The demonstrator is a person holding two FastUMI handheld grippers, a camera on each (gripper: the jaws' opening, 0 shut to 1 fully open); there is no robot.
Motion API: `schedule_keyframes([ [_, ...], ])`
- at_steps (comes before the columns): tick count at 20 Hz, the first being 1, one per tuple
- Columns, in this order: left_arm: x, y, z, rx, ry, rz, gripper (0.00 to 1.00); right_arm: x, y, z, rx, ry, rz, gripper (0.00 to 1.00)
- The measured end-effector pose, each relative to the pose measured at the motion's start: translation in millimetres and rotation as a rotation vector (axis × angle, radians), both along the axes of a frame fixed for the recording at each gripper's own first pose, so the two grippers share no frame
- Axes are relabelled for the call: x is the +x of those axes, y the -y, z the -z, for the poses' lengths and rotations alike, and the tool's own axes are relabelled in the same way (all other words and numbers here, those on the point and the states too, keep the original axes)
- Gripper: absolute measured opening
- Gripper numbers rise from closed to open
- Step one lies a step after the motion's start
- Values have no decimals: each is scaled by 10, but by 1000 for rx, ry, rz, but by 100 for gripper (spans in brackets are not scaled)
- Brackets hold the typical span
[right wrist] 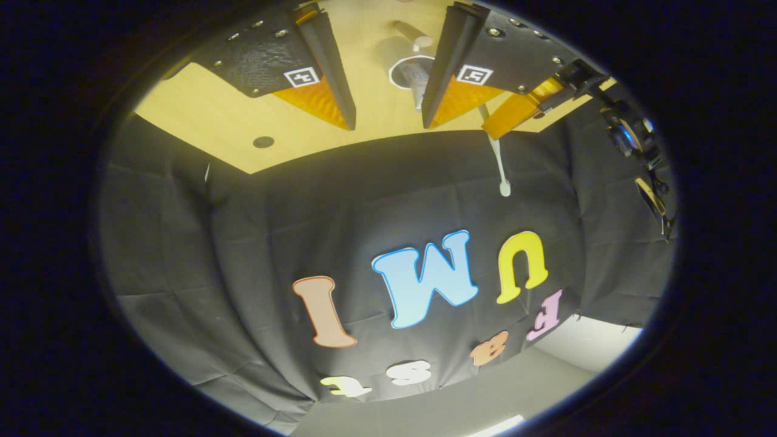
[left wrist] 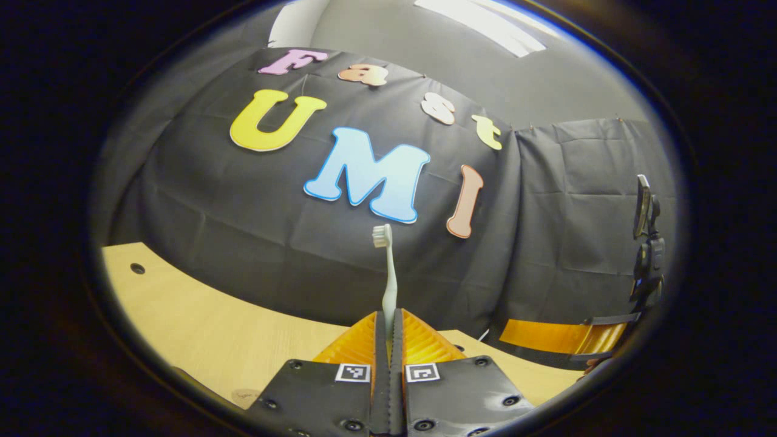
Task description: Put the toothbrush and toothpaste on the desktop into the cup, then pick up the cup and place it on the coaster on the desktop.
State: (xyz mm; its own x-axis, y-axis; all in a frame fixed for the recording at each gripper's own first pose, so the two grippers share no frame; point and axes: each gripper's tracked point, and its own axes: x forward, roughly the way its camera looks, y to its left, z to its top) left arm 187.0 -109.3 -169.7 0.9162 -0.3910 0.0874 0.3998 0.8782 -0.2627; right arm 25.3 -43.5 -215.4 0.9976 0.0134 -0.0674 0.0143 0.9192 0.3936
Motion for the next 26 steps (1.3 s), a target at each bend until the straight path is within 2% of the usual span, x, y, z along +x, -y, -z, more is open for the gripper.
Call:
schedule_keyframes([
  [10, 109, 217, 320, -17, -3, 1, 7, -74, -8, 156, 47, -56, -32, 67],
  [15, 49, 251, 314, 28, 48, -11, 6, -51, -43, 151, 52, -59, -47, 67],
  [18, -15, 312, 306, 60, 100, -18, 10, -60, -49, 168, 58, -64, -54, 67],
  [20, -43, 385, 318, 71, 105, -2, 17, -73, -53, 173, 54, -66, -56, 67],
  [21, -39, 401, 335, 77, 105, 1, 24, -80, -66, 167, 55, -66, -58, 68],
  [22, -53, 417, 323, 78, 104, 6, 25, -79, -85, 167, 57, -66, -62, 68],
  [23, -55, 400, 308, 78, 103, 5, 30, -88, -88, 160, 57, -66, -65, 68],
  [24, -47, 399, 319, 75, 100, 3, 40, -95, -95, 155, 58, -67, -66, 68],
  [25, -52, 377, 333, 76, 93, 2, 27, -89, -104, 159, 59, -67, -69, 68],
  [26, -73, 373, 332, 80, 88, 4, 32, -94, -116, 166, 61, -71, -72, 68],
])
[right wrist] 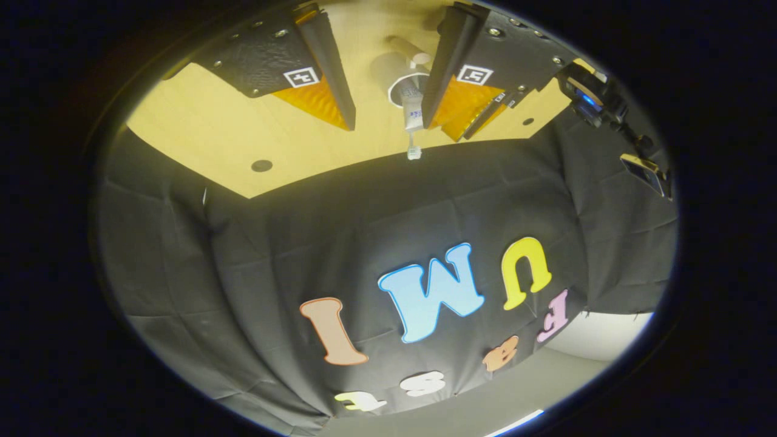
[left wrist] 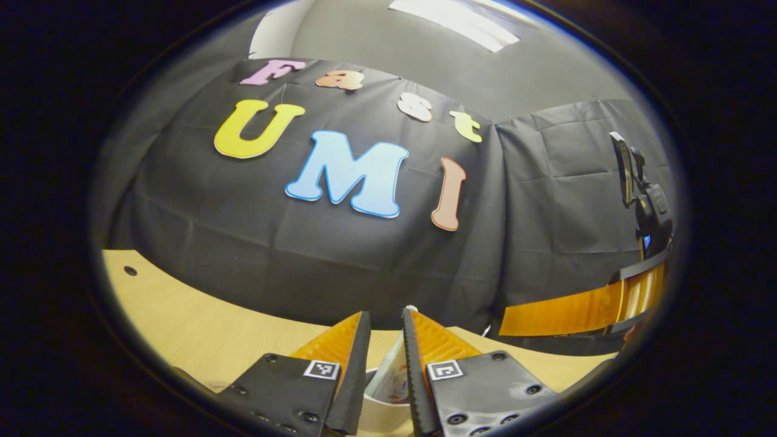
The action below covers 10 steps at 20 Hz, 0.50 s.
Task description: Put the toothbrush and toothpaste on the desktop into the cup, then pick up the cup and place it on the coaster on the desktop.
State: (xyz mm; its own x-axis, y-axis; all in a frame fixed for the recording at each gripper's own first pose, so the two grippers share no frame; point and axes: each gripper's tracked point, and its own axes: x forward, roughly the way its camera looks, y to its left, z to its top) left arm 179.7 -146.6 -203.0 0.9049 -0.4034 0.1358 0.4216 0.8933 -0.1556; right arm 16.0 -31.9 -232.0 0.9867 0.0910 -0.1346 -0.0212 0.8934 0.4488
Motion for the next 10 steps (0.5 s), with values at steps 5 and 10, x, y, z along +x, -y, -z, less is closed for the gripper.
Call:
schedule_keyframes([
  [5, -94, -132, -43, 29, -37, -29, 70, 18, -26, -16, -10, -33, -16, 67],
  [10, -239, -342, -139, 70, -67, -83, 72, 34, -67, -16, -82, -62, -27, 67],
])
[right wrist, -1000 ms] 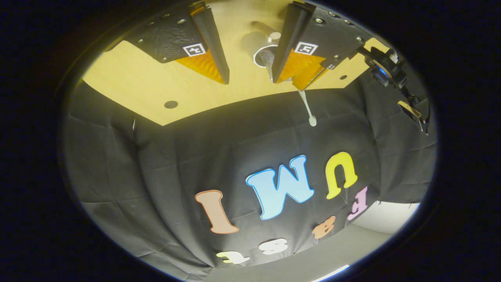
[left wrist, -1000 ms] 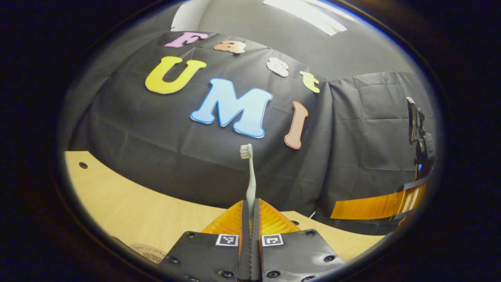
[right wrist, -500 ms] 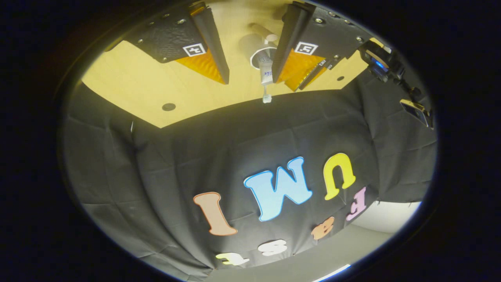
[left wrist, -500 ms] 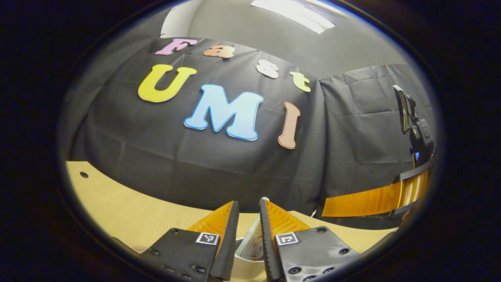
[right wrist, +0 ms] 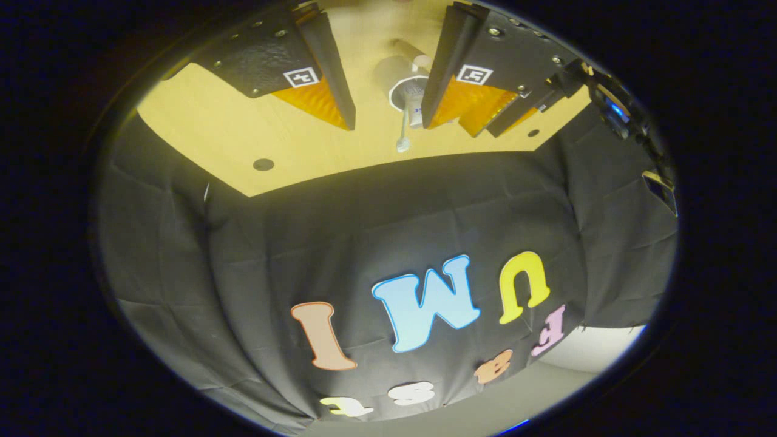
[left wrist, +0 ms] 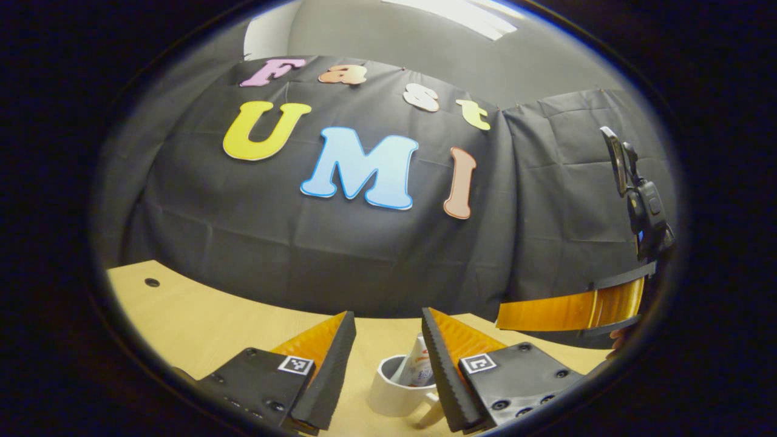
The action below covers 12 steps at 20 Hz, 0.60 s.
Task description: Put the toothbrush and toothpaste on the desktop into the cup, then pick up the cup and place it on the coaster on the desktop.
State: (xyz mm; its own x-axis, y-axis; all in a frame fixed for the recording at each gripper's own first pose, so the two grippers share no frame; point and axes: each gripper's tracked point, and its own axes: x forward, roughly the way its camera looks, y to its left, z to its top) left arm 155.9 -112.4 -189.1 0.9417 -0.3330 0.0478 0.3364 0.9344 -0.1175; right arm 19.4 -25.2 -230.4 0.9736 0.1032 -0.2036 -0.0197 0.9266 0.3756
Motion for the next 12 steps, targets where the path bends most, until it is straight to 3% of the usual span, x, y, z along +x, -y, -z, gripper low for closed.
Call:
schedule_keyframes([
  [1, -28, -62, -36, 4, -5, -21, 80, -3, -28, 23, -12, -17, -8, 68],
  [2, -40, -120, -71, 10, -8, -39, 77, 4, -72, 53, -24, -32, -20, 67],
  [3, -72, -153, -90, 17, -13, -48, 90, -4, -103, 75, -39, -50, -29, 67],
  [4, -99, -195, -96, 28, -23, -62, 84, -10, -132, 118, -56, -72, -35, 68],
  [9, -226, -352, -163, 68, -42, -90, 88, -7, -327, 223, -81, -144, -98, 69],
  [11, -260, -423, -178, 71, -55, -99, 88, 23, -347, 279, -81, -161, -98, 92],
  [12, -282, -451, -179, 71, -61, -103, 88, 28, -346, 291, -85, -170, -93, 92],
])
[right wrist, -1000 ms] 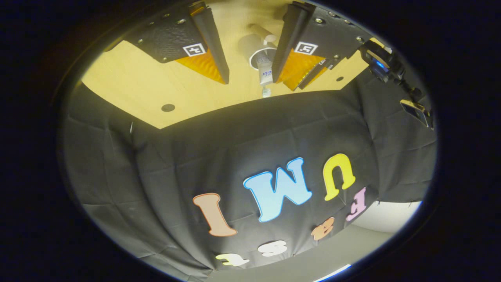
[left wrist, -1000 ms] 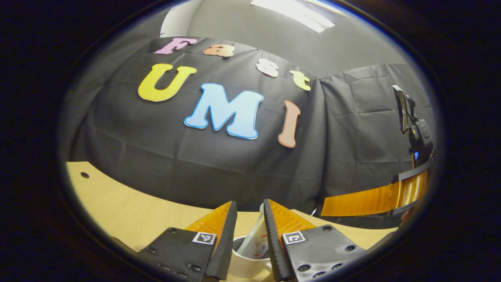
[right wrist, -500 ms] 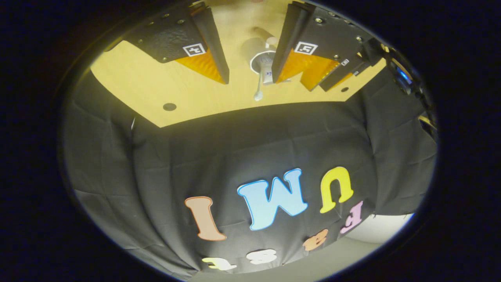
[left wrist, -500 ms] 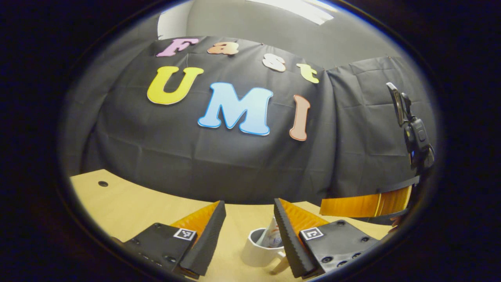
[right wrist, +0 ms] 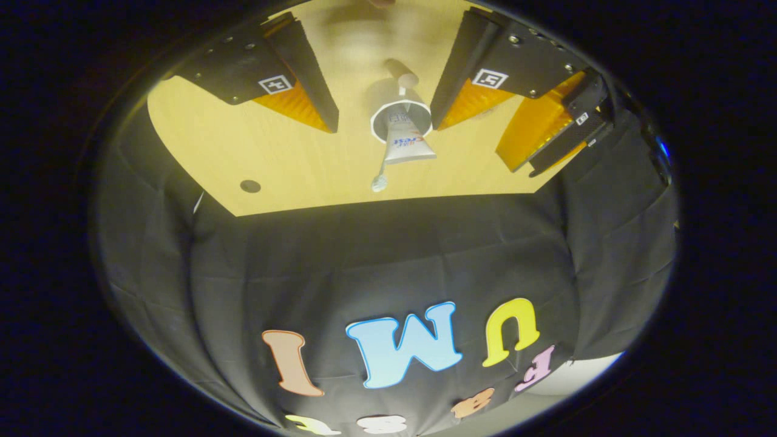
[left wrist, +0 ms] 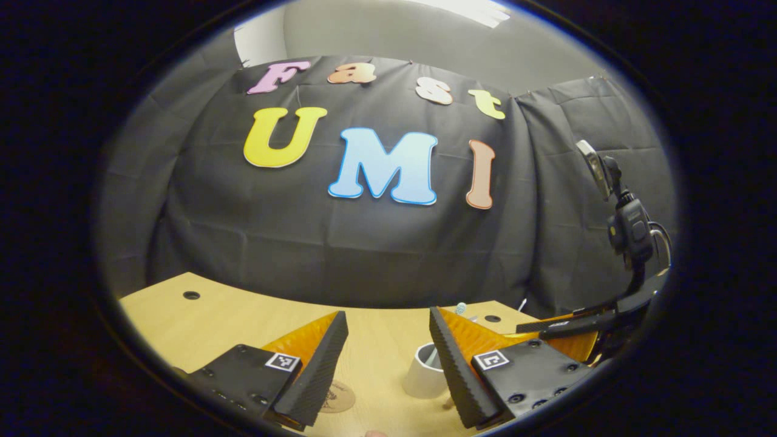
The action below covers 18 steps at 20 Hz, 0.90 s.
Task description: Put the toothbrush and toothpaste on the desktop into the cup, then pick up the cup and place it on the coaster on the desktop.
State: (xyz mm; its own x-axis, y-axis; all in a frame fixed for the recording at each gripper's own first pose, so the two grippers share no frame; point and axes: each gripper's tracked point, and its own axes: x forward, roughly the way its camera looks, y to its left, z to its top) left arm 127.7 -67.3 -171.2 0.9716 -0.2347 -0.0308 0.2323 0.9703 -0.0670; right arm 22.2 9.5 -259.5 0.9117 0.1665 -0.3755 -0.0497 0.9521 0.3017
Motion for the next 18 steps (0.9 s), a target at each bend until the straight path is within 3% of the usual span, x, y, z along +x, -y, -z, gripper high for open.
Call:
schedule_keyframes([
  [6, -82, -178, -5, 5, -53, -38, 89, -5, -45, 215, -7, -163, 1, 93],
  [8, -110, -244, -16, 9, -63, -51, 96, -10, -116, 251, -9, -211, -12, 93],
  [10, -136, -316, -46, 7, -73, -66, 96, -19, -207, 290, -22, -263, -37, 93],
  [18, -317, -523, -51, 51, -115, -100, 96, -91, -399, 586, -161, -455, -136, 93],
])
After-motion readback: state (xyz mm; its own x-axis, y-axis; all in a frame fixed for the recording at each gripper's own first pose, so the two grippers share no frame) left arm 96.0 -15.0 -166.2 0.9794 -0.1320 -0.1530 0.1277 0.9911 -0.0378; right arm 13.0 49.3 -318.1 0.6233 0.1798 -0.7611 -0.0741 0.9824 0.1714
